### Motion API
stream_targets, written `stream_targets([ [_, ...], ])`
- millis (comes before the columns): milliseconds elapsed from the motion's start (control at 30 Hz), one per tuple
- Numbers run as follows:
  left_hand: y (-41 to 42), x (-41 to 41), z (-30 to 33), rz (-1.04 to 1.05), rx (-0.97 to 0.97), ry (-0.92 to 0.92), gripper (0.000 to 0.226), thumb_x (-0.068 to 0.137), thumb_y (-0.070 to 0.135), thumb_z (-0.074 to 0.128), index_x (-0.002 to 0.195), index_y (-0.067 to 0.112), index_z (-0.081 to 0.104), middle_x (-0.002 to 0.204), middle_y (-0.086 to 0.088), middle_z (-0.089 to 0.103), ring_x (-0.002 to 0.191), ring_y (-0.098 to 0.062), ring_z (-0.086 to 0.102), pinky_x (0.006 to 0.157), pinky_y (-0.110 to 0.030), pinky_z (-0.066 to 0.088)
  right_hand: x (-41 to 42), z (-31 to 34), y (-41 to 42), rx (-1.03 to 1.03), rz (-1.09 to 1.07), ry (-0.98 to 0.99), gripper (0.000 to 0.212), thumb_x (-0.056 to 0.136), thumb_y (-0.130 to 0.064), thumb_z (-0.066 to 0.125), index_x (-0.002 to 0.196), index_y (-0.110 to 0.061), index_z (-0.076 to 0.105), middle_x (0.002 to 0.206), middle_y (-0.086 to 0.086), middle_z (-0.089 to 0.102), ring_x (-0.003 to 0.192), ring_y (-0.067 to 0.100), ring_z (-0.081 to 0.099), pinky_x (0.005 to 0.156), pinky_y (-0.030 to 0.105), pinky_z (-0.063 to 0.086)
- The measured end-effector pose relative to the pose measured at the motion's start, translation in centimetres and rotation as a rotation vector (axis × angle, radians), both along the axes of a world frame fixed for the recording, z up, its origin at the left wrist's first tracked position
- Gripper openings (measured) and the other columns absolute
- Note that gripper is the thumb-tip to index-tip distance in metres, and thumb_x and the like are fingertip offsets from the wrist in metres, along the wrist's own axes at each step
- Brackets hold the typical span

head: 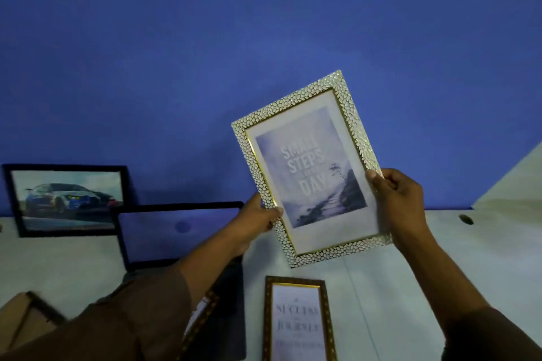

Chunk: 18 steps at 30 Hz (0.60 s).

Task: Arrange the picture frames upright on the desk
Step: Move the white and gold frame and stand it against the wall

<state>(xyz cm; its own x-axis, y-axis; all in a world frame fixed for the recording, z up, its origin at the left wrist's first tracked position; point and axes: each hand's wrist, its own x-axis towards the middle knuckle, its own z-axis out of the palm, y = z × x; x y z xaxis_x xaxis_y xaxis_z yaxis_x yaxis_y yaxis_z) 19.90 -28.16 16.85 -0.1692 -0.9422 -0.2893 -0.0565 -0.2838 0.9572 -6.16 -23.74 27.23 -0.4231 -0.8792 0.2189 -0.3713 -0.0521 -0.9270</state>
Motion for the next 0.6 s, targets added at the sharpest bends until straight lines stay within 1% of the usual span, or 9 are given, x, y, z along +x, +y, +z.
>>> stream_targets([
  [67, -1.8, -2.5, -0.1, 0.026, 0.007, 0.011, 0.031, 0.092, 0.016, 0.069, 0.12, 0.02, 0.056, 0.118, -0.01, 0.067, 0.104, -0.029, 0.069, 0.086, -0.045, 0.061, -2.9, -1.3, -1.9, 0.035, 0.051, -0.015, 0.023, 0.096, -0.034, 0.065, 0.093, -0.011, 0.069, 0.079, 0.0, 0.073, 0.057, 0.0, 0.065, 0.053, 0.018, 0.052],
  [133, -3.2, -4.7, -0.3, 0.036, 0.022, -0.042, 0.028, 0.094, 0.01, 0.068, 0.119, 0.016, 0.056, 0.108, -0.007, 0.068, 0.091, -0.024, 0.07, 0.068, -0.033, 0.061, -5.8, -3.2, -4.0, 0.076, 0.113, -0.003, 0.022, 0.096, -0.038, 0.063, 0.093, -0.017, 0.069, 0.085, 0.001, 0.075, 0.07, 0.01, 0.07, 0.06, 0.031, 0.056],
  [200, -4.8, -6.5, -1.2, 0.066, 0.015, -0.118, 0.029, 0.092, 0.008, 0.069, 0.119, 0.011, 0.057, 0.102, -0.007, 0.067, 0.085, -0.022, 0.069, 0.061, -0.029, 0.058, -8.7, -5.0, -6.5, 0.104, 0.145, 0.101, 0.023, 0.097, -0.04, 0.061, 0.094, -0.019, 0.069, 0.085, 0.0, 0.075, 0.076, 0.016, 0.07, 0.066, 0.032, 0.054],
  [267, -5.7, -7.6, -2.1, 0.099, 0.007, -0.198, 0.027, 0.091, 0.01, 0.07, 0.115, 0.013, 0.058, 0.098, -0.004, 0.067, 0.09, -0.026, 0.07, 0.063, -0.03, 0.057, -10.9, -6.7, -8.8, 0.124, 0.172, 0.276, 0.022, 0.098, -0.039, 0.061, 0.095, -0.019, 0.07, 0.082, -0.005, 0.071, 0.073, 0.01, 0.064, 0.064, 0.024, 0.048],
  [333, -6.9, -8.5, -3.3, 0.127, -0.033, -0.322, 0.023, 0.089, 0.016, 0.07, 0.11, 0.017, 0.06, 0.098, -0.005, 0.069, 0.1, -0.034, 0.07, 0.068, -0.032, 0.056, -12.6, -8.5, -11.0, 0.15, 0.216, 0.425, 0.021, 0.097, -0.037, 0.061, 0.093, -0.018, 0.068, 0.078, -0.004, 0.064, 0.071, 0.015, 0.059, 0.062, 0.022, 0.043],
  [400, -7.9, -9.2, -4.0, 0.129, -0.088, -0.454, 0.026, 0.087, 0.019, 0.069, 0.112, 0.019, 0.061, 0.108, -0.008, 0.071, 0.106, -0.037, 0.067, 0.079, -0.036, 0.056, -13.7, -10.3, -12.8, 0.228, 0.254, 0.539, 0.02, 0.098, -0.035, 0.061, 0.094, -0.017, 0.068, 0.08, -0.002, 0.064, 0.073, 0.018, 0.057, 0.059, 0.019, 0.037],
  [467, -9.3, -10.0, -4.6, 0.127, -0.135, -0.606, 0.038, 0.089, 0.019, 0.069, 0.126, 0.015, 0.06, 0.125, -0.007, 0.068, 0.114, -0.032, 0.064, 0.095, -0.04, 0.054, -14.4, -12.4, -14.7, 0.298, 0.268, 0.582, 0.021, 0.098, -0.032, 0.061, 0.098, -0.013, 0.07, 0.089, 0.004, 0.071, 0.078, 0.022, 0.063, 0.058, 0.022, 0.035],
  [500, -10.0, -10.4, -4.8, 0.125, -0.15, -0.671, 0.041, 0.09, 0.019, 0.068, 0.13, 0.013, 0.058, 0.13, -0.007, 0.066, 0.117, -0.03, 0.063, 0.099, -0.041, 0.052, -14.7, -13.4, -15.4, 0.311, 0.27, 0.595, 0.02, 0.098, -0.031, 0.062, 0.098, -0.012, 0.071, 0.093, 0.007, 0.075, 0.082, 0.025, 0.067, 0.06, 0.024, 0.036],
  [600, -11.7, -11.4, -5.8, 0.105, -0.122, -0.755, 0.043, 0.093, 0.018, 0.065, 0.134, 0.011, 0.055, 0.133, -0.009, 0.064, 0.119, -0.032, 0.062, 0.1, -0.039, 0.051, -15.2, -15.8, -17.1, 0.351, 0.297, 0.605, 0.02, 0.098, -0.029, 0.063, 0.098, -0.011, 0.072, 0.098, 0.01, 0.077, 0.081, 0.024, 0.068, 0.063, 0.024, 0.038],
])
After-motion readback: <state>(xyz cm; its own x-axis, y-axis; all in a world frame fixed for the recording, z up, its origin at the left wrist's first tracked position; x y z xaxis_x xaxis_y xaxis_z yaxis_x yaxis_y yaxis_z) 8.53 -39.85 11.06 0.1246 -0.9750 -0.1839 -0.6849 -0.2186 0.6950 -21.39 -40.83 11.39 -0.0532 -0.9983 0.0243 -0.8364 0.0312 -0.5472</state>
